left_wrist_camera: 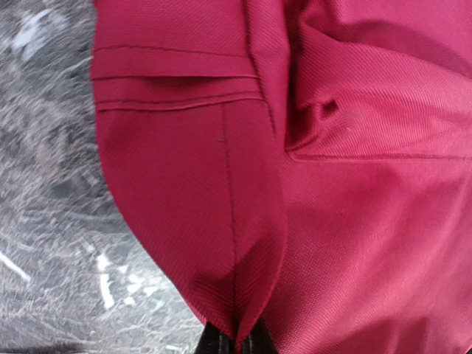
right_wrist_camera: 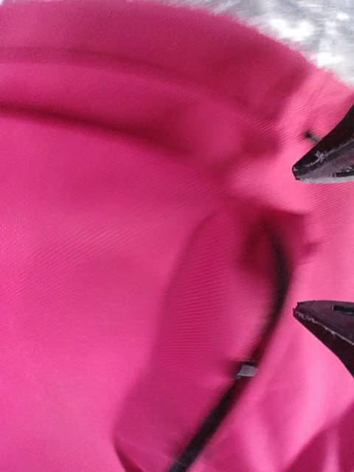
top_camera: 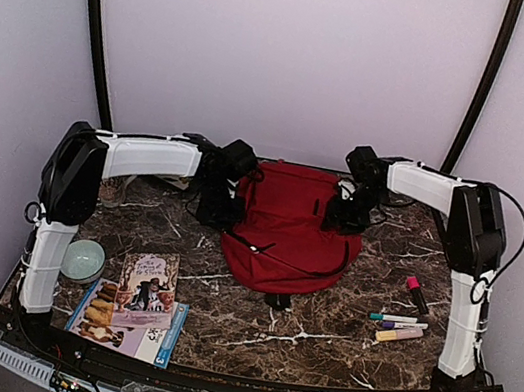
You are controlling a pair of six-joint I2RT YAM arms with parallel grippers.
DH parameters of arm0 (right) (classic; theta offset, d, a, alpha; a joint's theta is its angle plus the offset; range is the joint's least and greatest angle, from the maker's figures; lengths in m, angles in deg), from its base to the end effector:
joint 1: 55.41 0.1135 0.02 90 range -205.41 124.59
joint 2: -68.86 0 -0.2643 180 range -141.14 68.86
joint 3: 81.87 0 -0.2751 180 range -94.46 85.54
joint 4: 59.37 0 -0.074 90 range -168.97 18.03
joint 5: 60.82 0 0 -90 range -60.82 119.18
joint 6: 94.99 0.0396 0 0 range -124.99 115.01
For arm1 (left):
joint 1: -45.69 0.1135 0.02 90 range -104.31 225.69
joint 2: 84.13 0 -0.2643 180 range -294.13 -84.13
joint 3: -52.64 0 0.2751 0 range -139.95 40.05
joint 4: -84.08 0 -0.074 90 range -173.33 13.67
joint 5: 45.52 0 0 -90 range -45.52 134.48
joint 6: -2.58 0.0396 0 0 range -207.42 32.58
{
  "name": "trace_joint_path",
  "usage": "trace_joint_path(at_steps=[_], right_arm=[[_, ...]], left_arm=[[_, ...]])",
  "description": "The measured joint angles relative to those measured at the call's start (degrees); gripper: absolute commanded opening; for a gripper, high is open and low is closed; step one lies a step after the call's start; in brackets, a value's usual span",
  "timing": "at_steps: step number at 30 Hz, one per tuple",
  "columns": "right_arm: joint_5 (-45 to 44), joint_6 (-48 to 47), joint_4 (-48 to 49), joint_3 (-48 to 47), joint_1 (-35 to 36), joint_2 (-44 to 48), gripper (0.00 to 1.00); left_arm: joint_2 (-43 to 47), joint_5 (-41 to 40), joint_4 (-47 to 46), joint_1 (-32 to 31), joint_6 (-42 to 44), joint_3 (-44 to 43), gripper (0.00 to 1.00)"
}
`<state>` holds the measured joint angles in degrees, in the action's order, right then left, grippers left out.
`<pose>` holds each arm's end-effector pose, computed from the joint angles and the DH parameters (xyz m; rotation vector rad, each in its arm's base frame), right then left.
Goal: Pack the student bag
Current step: Grab the largest pocket of the student bag.
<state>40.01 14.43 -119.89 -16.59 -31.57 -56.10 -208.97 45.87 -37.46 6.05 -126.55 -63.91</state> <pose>0.4355 0.2006 0.1746 -0.1566 2.8637 0.4318 0.3752 -0.3121 0.1864 0.0196 2.8166 -0.3941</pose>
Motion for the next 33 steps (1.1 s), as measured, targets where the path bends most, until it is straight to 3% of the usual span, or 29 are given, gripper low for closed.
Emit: trace_joint_path(at_steps=[4,9,14,26,33], right_arm=[[1.33,-0.35,-0.66,5.16,0.31,8.11,0.64],[9.18,1.22,0.94,9.49,1.99,18.53,0.69],[17.11,2.58,4.09,14.56,6.97,24.83,0.69],[18.10,2.97,6.40,14.12,19.65,18.91,0.64],[16.55,3.41,8.04,14.08,22.88,15.63,0.60]], left_arm=[[2.58,-0.39,-1.53,0.92,-2.56,3.74,0.00],[6.86,0.81,-6.75,1.62,-5.33,10.40,0.00],[7.76,1.84,-8.83,1.60,-6.49,11.47,0.00],[7.76,5.79,-10.36,2.34,-6.25,11.50,0.00],[7.76,7.06,-10.58,2.51,-5.92,11.50,0.00]])
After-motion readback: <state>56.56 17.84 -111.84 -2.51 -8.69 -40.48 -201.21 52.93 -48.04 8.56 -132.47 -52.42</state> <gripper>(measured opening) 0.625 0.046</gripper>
